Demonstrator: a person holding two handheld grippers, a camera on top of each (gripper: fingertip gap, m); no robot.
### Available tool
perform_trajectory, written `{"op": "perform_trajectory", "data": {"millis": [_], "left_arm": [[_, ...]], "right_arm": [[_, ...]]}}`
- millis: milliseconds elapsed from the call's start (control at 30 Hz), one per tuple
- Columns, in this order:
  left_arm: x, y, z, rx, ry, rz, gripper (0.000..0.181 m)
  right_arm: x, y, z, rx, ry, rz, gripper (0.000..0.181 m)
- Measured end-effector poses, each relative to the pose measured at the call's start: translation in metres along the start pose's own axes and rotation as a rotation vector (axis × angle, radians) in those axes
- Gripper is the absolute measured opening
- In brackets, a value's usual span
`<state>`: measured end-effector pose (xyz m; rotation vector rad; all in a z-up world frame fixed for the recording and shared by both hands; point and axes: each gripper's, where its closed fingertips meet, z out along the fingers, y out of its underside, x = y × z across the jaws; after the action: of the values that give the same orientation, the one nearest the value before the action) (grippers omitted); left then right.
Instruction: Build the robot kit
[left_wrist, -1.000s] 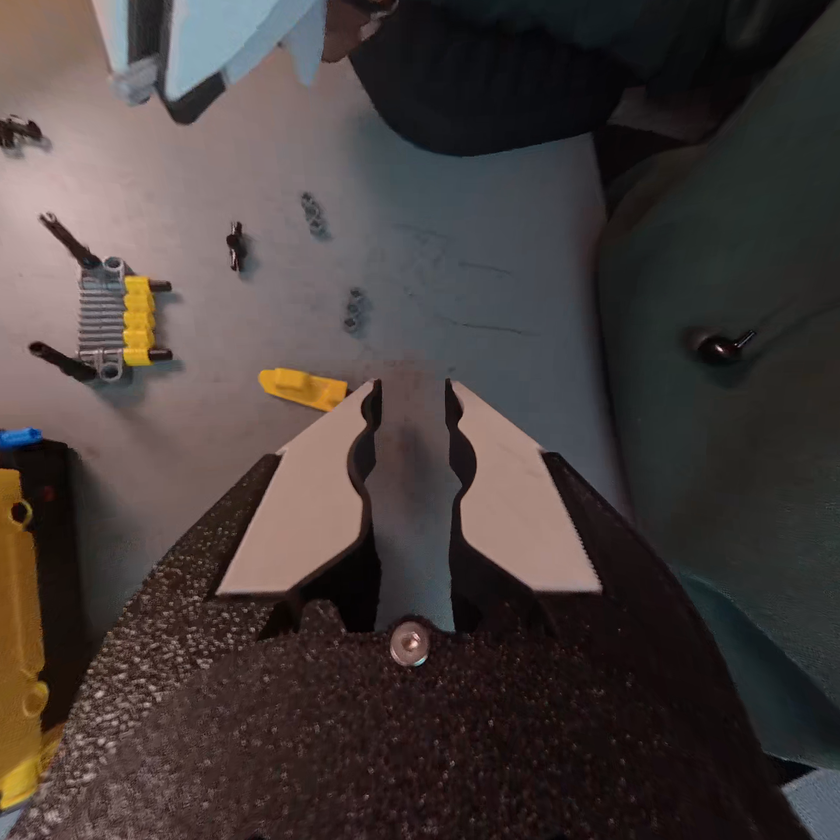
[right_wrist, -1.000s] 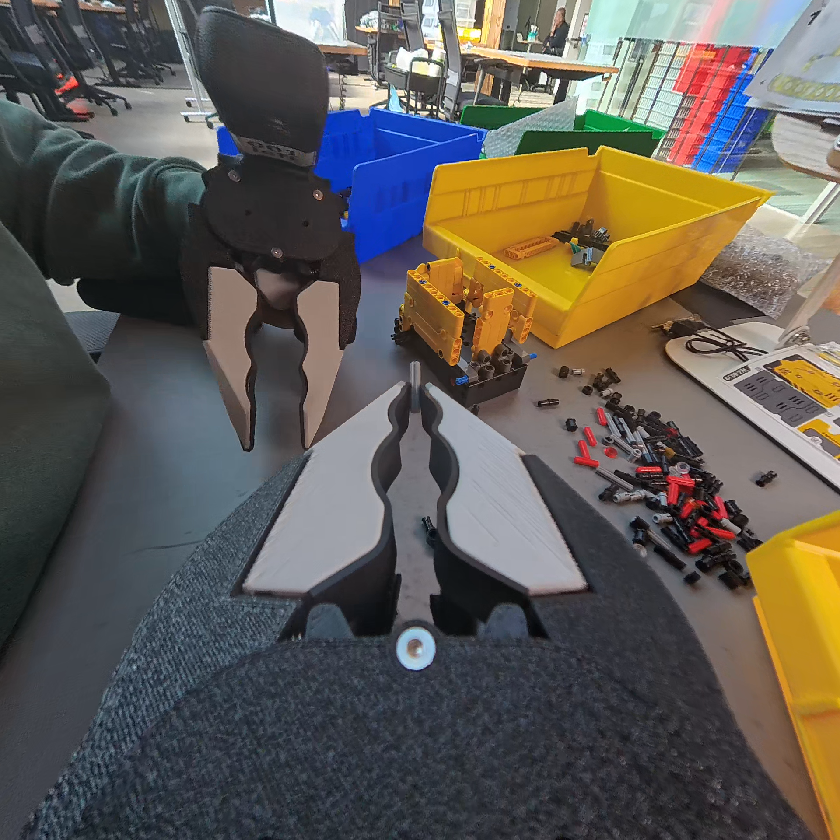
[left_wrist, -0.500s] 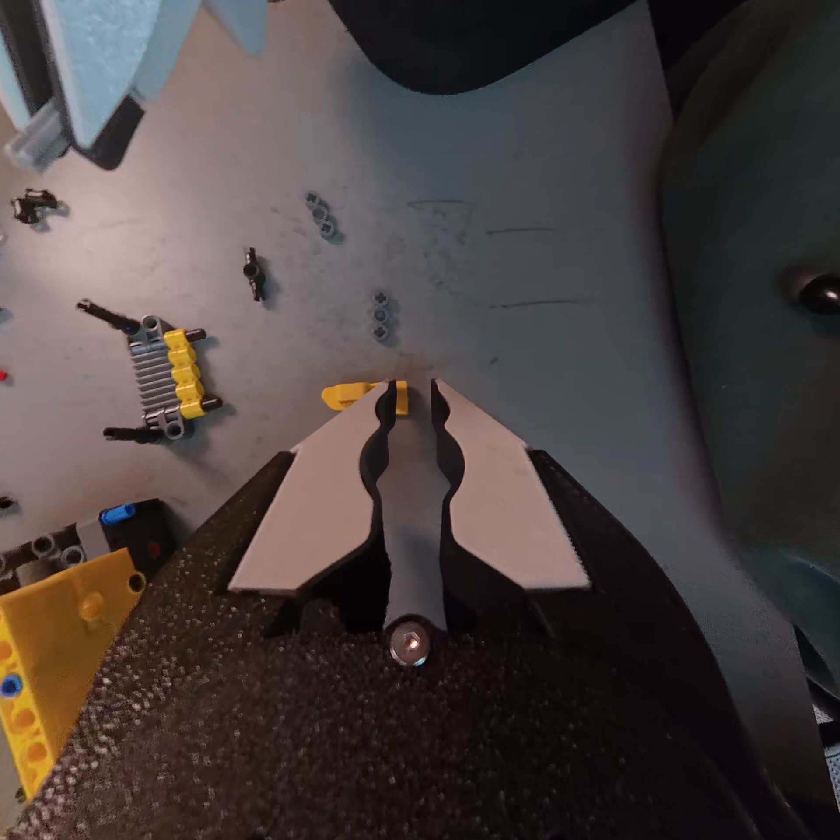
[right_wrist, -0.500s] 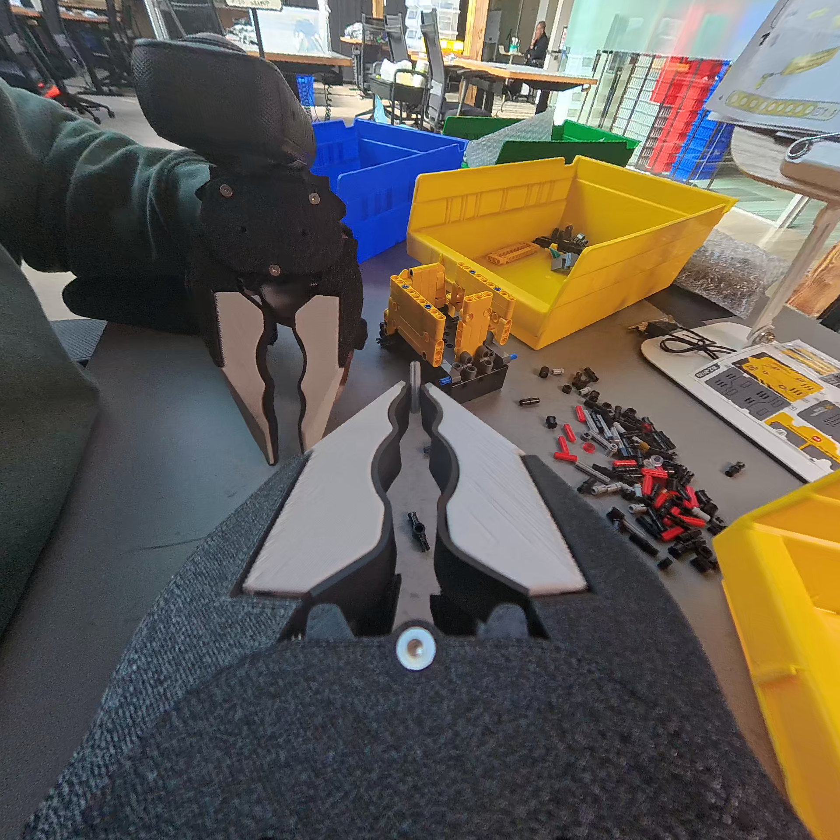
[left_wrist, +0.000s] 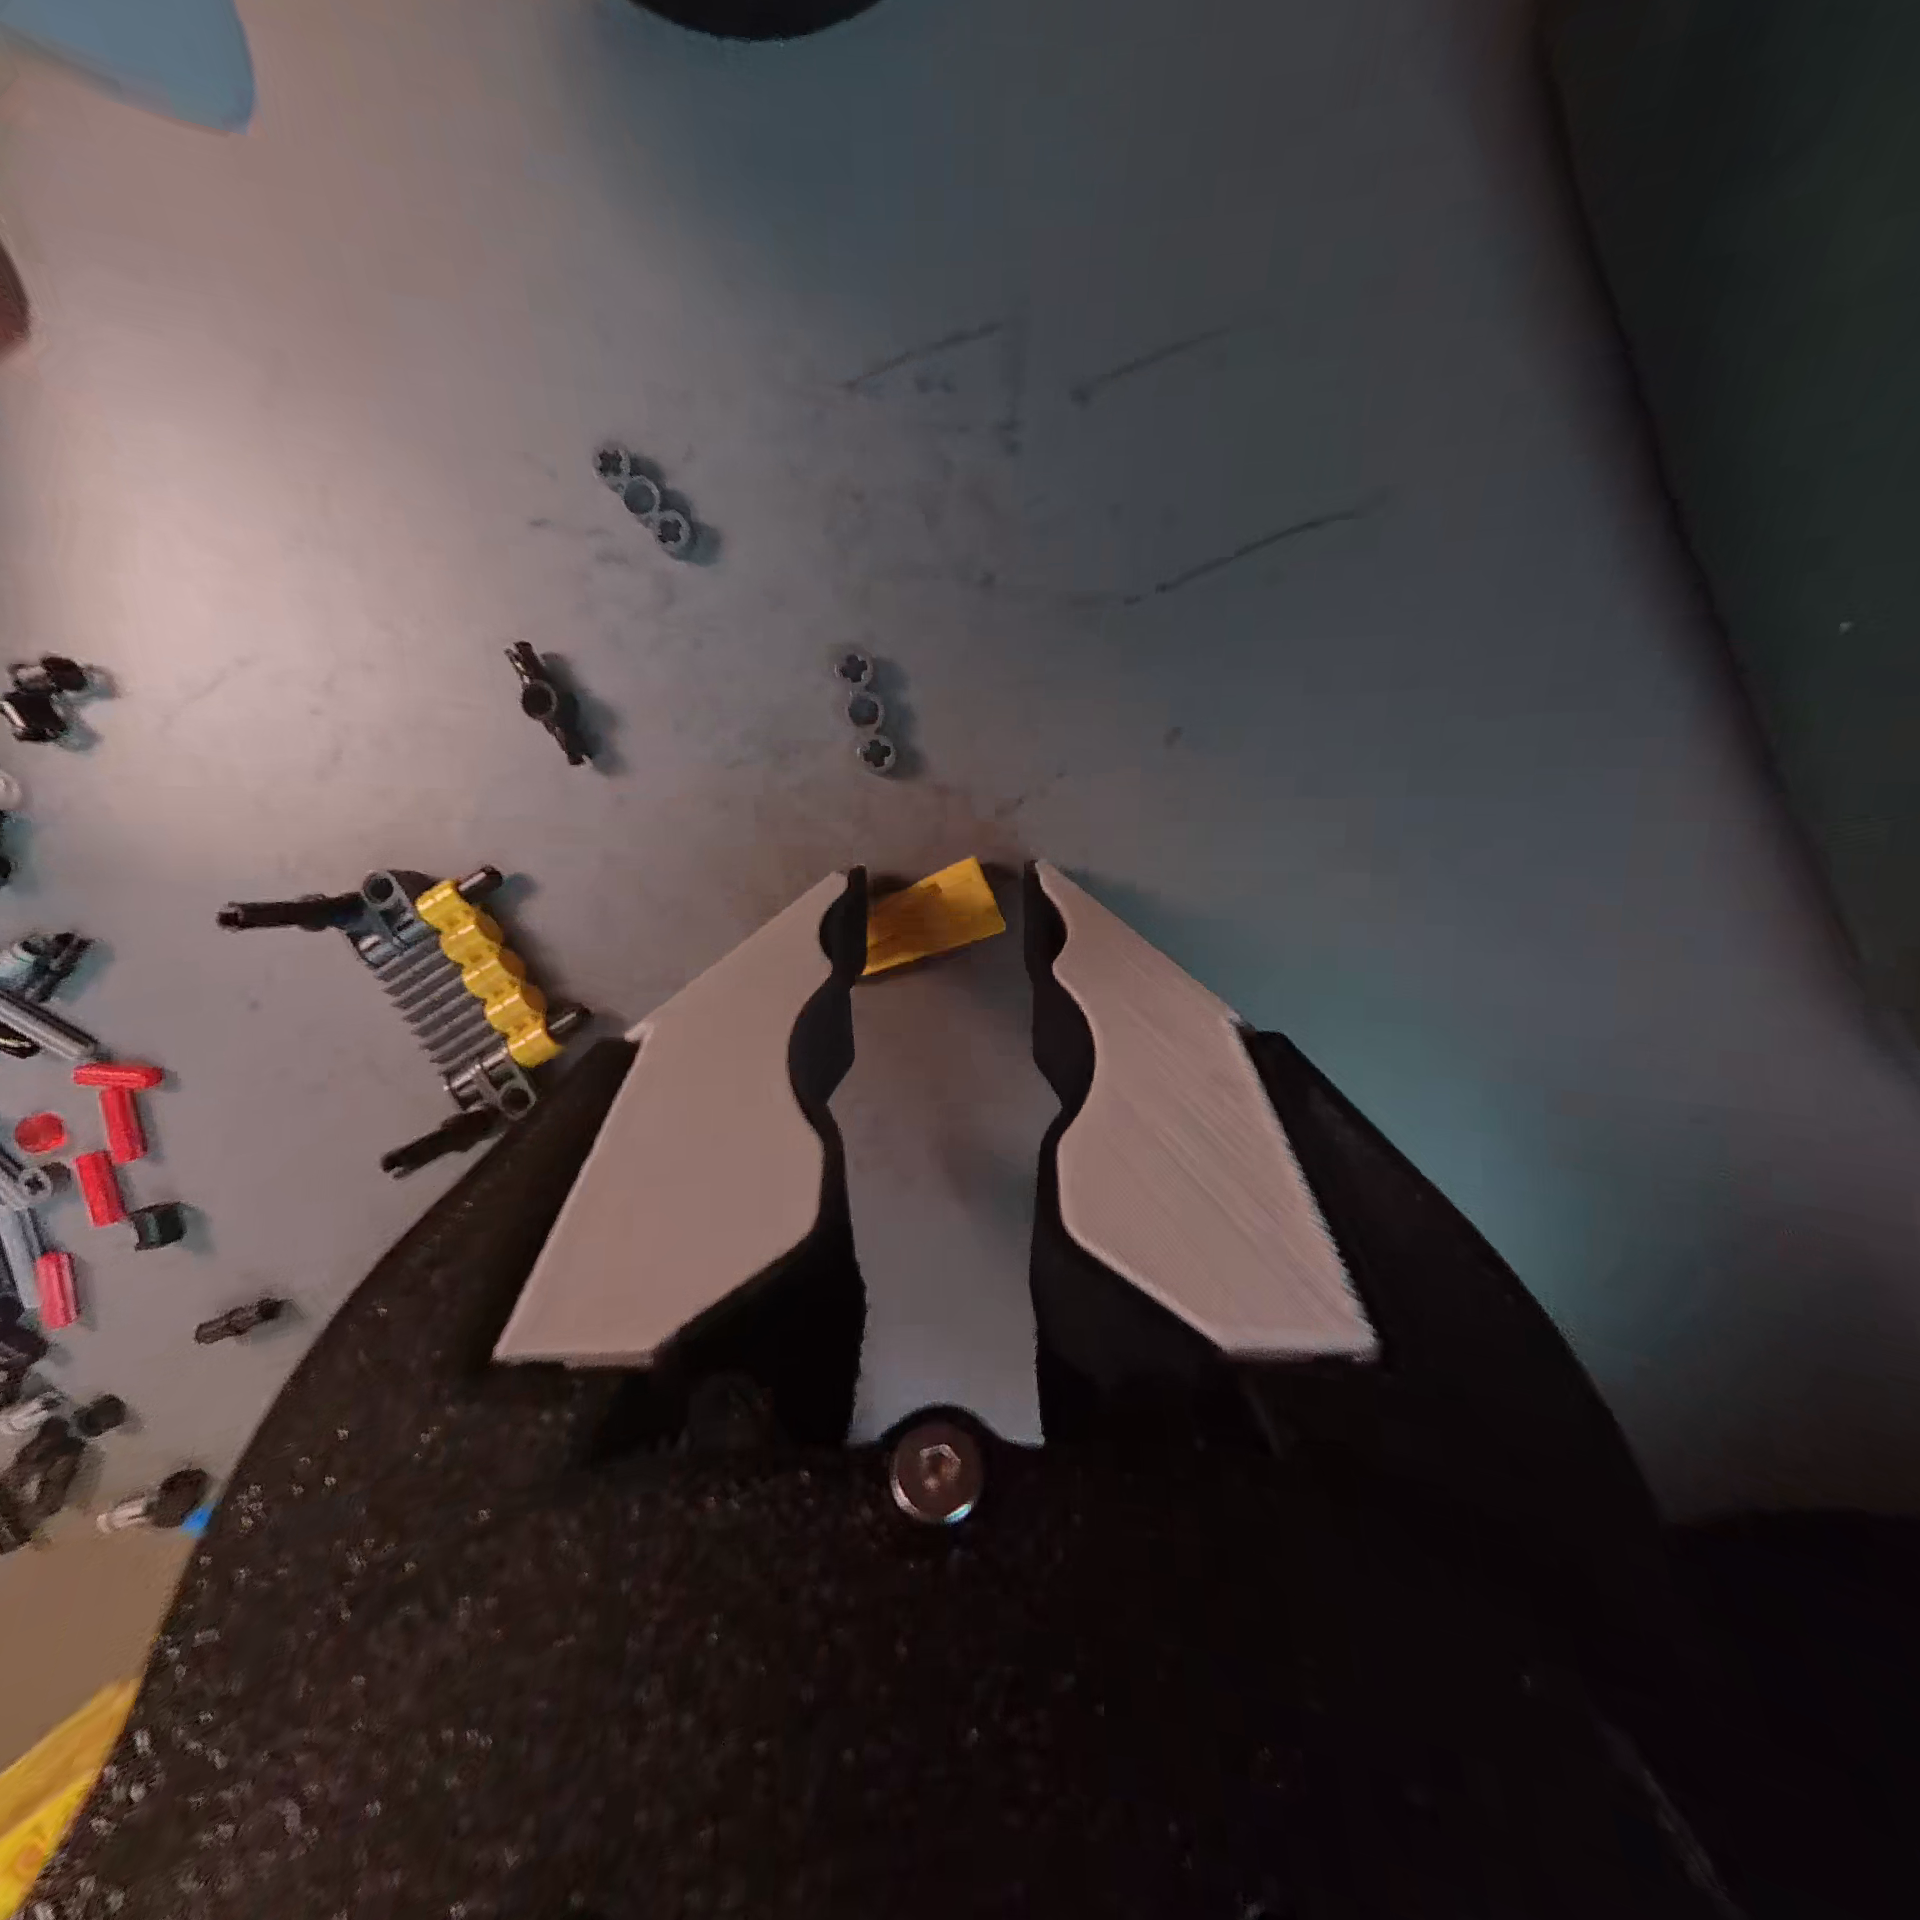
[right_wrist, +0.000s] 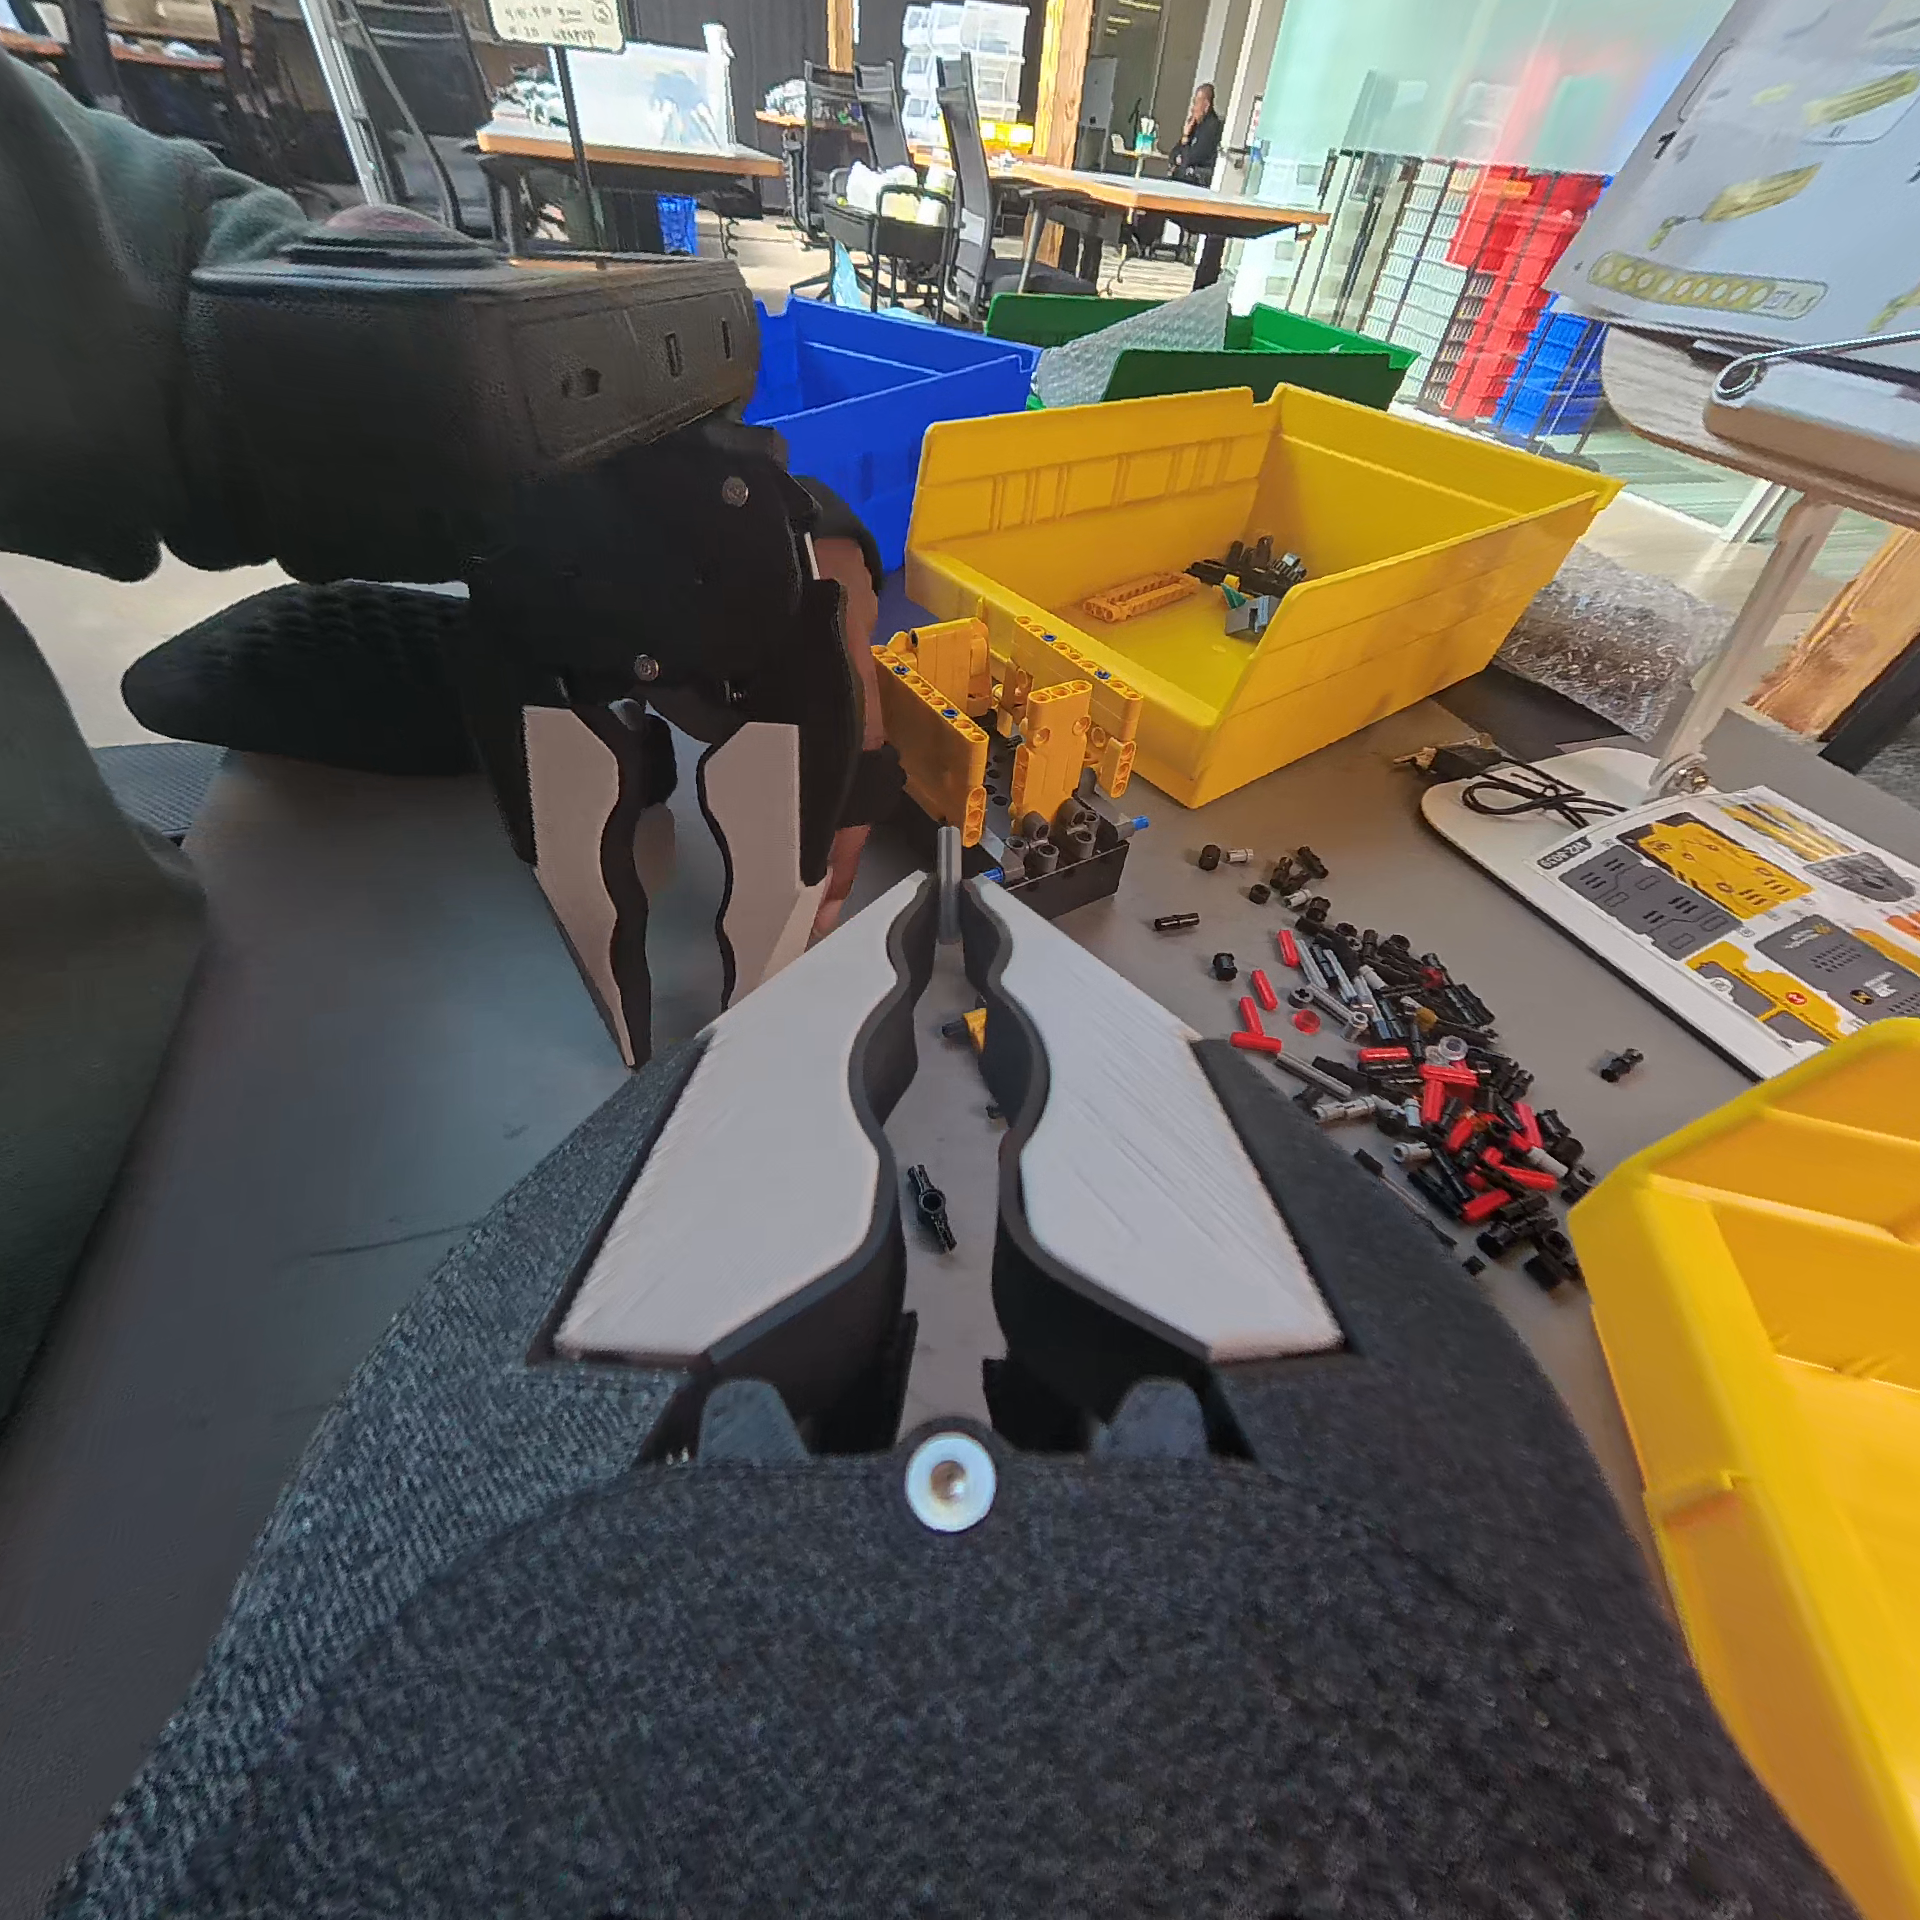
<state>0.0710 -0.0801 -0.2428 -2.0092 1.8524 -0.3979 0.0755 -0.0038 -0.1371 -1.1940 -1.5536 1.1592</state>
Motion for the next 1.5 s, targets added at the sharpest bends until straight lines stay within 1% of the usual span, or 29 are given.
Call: {"op": "perform_trajectory", "data": {"millis": [67,233,333,400,500,533,667,733,1133,1233,1433,1500], "left_arm": [[0.007,0.004,-0.003,0.004,0.043,-0.064,0.032],[0.029,0.017,-0.014,0.041,0.089,-0.19,0.035],[0.029,0.024,-0.019,0.063,0.033,-0.232,0.031],[0.026,0.023,-0.02,0.089,-0.002,-0.257,0.029],[0.021,0.023,-0.013,0.089,-0.056,-0.232,0.028],[0.019,0.022,-0.013,0.095,-0.065,-0.22,0.023],[0.019,0.024,-0.013,0.078,-0.05,-0.225,0.019],[0.021,0.025,-0.014,0.066,-0.049,-0.217,0.012],[0.024,0.029,-0.022,0.142,-0.041,-0.308,0.013],[0.022,0.034,-0.022,0.121,-0.055,-0.311,0.014],[0.02,0.036,-0.02,0.121,-0.081,-0.321,0.008],[0.018,0.035,-0.02,0.142,-0.102,-0.328,0.007]], "right_arm": [[0.001,-0.001,-0.001,0.007,0.001,0.003,0.003],[-0.003,-0.001,0.0,0.004,-0.018,-0.003,0.003],[-0.006,0.001,0.002,-0.006,-0.031,-0.004,0.003],[-0.007,0.003,0.003,-0.014,-0.038,-0.003,0.003],[-0.008,0.006,0.006,-0.027,-0.043,-0.001,0.003],[-0.009,0.007,0.006,-0.03,-0.045,0.001,0.003],[-0.008,0.012,0.007,-0.045,-0.041,0.008,0.003],[-0.007,0.012,0.007,-0.046,-0.04,0.009,0.003],[-0.011,0.015,0.009,-0.06,-0.063,0.009,0.003],[-0.011,0.015,0.009,-0.06,-0.061,0.011,0.003],[-0.012,0.018,0.011,-0.07,-0.071,0.012,0.003],[-0.014,0.019,0.011,-0.074,-0.076,0.009,0.003]]}}
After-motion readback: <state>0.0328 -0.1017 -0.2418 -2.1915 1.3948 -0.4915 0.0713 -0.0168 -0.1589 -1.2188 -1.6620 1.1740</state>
